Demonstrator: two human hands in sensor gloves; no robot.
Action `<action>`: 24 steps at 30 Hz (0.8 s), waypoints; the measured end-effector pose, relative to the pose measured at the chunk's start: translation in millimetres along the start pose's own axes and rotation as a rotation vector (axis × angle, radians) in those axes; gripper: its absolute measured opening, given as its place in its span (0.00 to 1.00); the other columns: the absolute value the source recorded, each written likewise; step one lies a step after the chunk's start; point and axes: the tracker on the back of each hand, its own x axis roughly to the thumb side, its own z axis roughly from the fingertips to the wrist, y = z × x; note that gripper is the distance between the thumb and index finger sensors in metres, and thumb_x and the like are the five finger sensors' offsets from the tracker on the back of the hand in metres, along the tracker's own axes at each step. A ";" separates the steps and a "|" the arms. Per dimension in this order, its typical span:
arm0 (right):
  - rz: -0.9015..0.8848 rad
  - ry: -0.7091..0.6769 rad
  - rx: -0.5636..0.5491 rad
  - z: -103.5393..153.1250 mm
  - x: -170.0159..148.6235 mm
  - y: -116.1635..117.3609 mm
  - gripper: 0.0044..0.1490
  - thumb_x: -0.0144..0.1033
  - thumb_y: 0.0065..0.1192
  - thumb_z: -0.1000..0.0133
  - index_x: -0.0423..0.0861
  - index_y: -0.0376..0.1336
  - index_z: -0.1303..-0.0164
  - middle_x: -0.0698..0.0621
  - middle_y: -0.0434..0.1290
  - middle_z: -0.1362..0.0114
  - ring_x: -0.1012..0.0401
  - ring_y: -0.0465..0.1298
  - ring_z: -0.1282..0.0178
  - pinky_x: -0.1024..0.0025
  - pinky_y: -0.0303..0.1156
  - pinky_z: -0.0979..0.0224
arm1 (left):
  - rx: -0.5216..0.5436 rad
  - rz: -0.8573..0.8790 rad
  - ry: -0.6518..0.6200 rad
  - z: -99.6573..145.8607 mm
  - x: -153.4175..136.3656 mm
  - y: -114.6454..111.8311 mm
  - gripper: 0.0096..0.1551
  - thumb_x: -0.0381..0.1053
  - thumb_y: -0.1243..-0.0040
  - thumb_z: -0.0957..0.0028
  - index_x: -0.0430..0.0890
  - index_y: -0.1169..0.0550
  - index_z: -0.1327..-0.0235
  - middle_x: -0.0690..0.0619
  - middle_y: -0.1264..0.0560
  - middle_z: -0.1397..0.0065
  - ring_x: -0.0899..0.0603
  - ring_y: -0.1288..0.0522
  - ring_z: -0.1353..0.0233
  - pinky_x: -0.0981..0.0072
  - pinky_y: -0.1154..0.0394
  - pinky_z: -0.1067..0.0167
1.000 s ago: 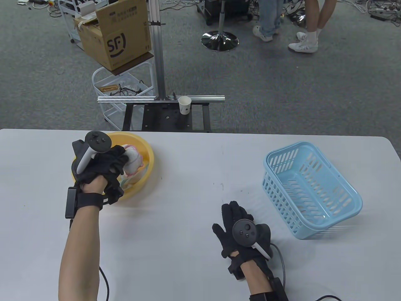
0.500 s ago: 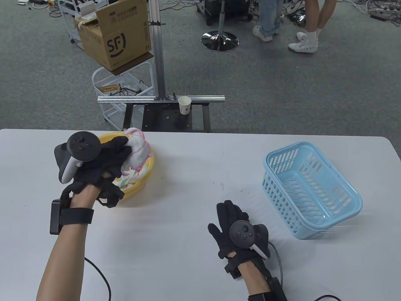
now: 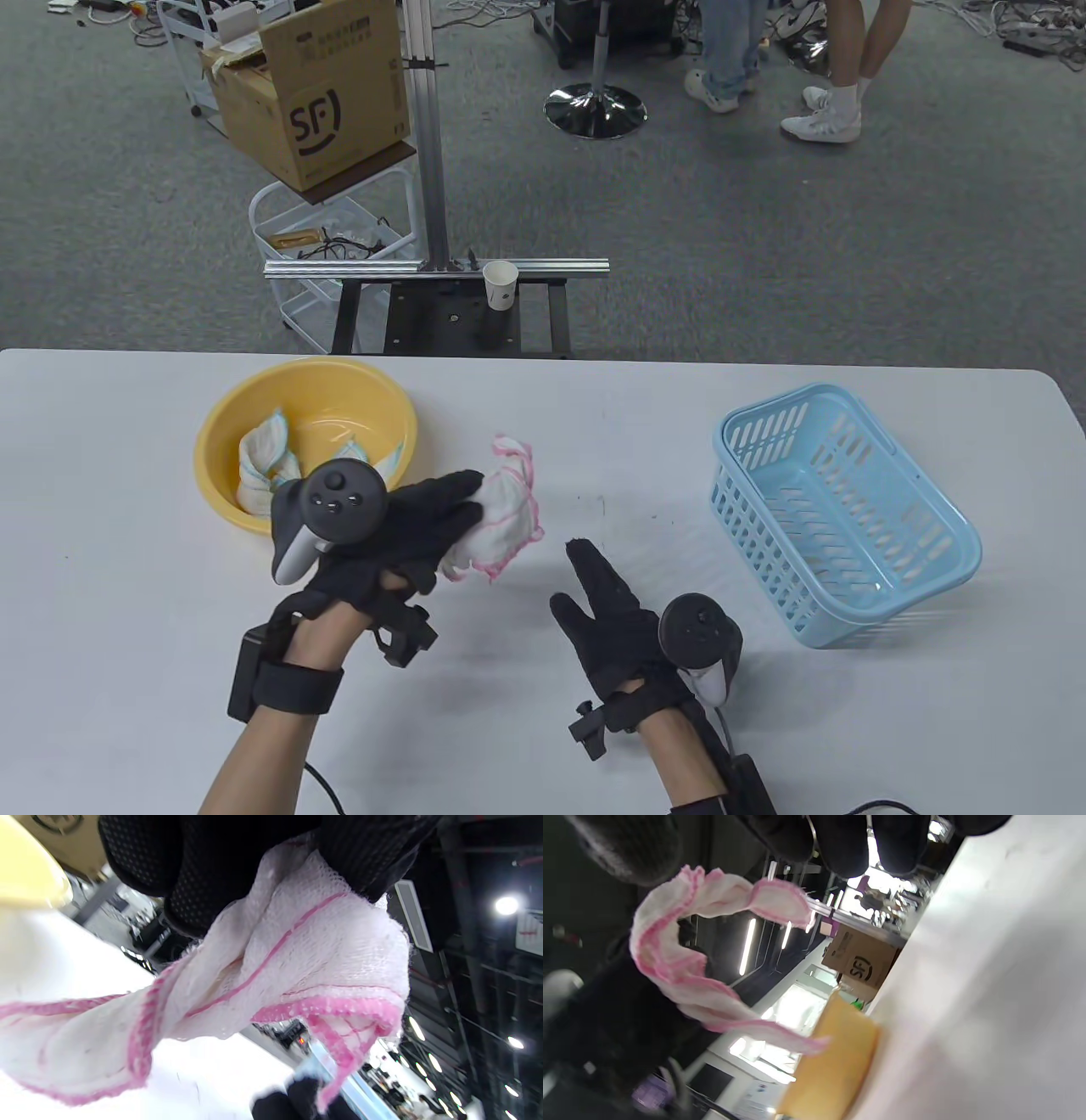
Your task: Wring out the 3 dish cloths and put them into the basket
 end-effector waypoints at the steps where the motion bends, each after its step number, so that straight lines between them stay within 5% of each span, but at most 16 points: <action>1: -0.072 0.019 0.014 0.1 -1.9 0.7 0.58 0.75 0.53 0.46 0.44 0.48 0.19 0.37 0.54 0.15 0.34 0.55 0.18 0.27 0.52 0.25 | -0.011 0.008 -0.008 -0.1 1.2 -6.9 0.27 0.56 0.35 0.49 0.57 0.23 0.34 0.55 0.18 0.41 0.43 0.17 0.48 0.44 0.25 0.39; 6: -0.379 0.088 0.131 -0.9 -8.1 6.9 0.65 0.81 0.54 0.48 0.41 0.48 0.18 0.35 0.49 0.14 0.34 0.47 0.15 0.27 0.46 0.24 | -0.108 0.028 -0.035 -0.3 11.0 -46.3 0.27 0.55 0.35 0.49 0.58 0.23 0.34 0.55 0.20 0.38 0.42 0.18 0.43 0.43 0.27 0.35; 10: -0.359 0.062 0.095 -2.2 -3.4 0.9 0.55 0.72 0.61 0.44 0.46 0.51 0.18 0.37 0.49 0.14 0.35 0.45 0.15 0.27 0.44 0.24 | -0.148 0.049 -0.018 0.5 11.8 -62.6 0.27 0.54 0.35 0.49 0.58 0.23 0.34 0.55 0.19 0.38 0.42 0.17 0.44 0.43 0.26 0.36; 14: -0.311 0.029 -0.037 -1.9 3.3 -11.1 0.37 0.55 0.67 0.41 0.53 0.61 0.23 0.37 0.58 0.17 0.35 0.53 0.19 0.29 0.48 0.24 | -0.146 0.126 0.023 2.3 0.8 -74.5 0.28 0.56 0.35 0.49 0.55 0.23 0.33 0.55 0.19 0.39 0.43 0.17 0.45 0.44 0.25 0.37; 18: -0.258 -0.008 -0.149 0.5 9.8 -18.5 0.32 0.50 0.68 0.42 0.52 0.66 0.28 0.41 0.72 0.30 0.40 0.68 0.29 0.35 0.59 0.25 | -0.134 0.276 0.068 5.5 -18.3 -87.0 0.33 0.59 0.34 0.49 0.55 0.27 0.29 0.54 0.21 0.35 0.42 0.18 0.41 0.45 0.27 0.36; 24: -0.368 -0.021 -0.214 2.1 13.2 -26.7 0.32 0.47 0.70 0.43 0.48 0.67 0.31 0.47 0.83 0.48 0.47 0.80 0.44 0.41 0.71 0.33 | -0.271 0.351 0.110 10.9 -44.3 -105.2 0.56 0.73 0.34 0.57 0.63 0.46 0.17 0.61 0.45 0.15 0.40 0.51 0.13 0.37 0.51 0.20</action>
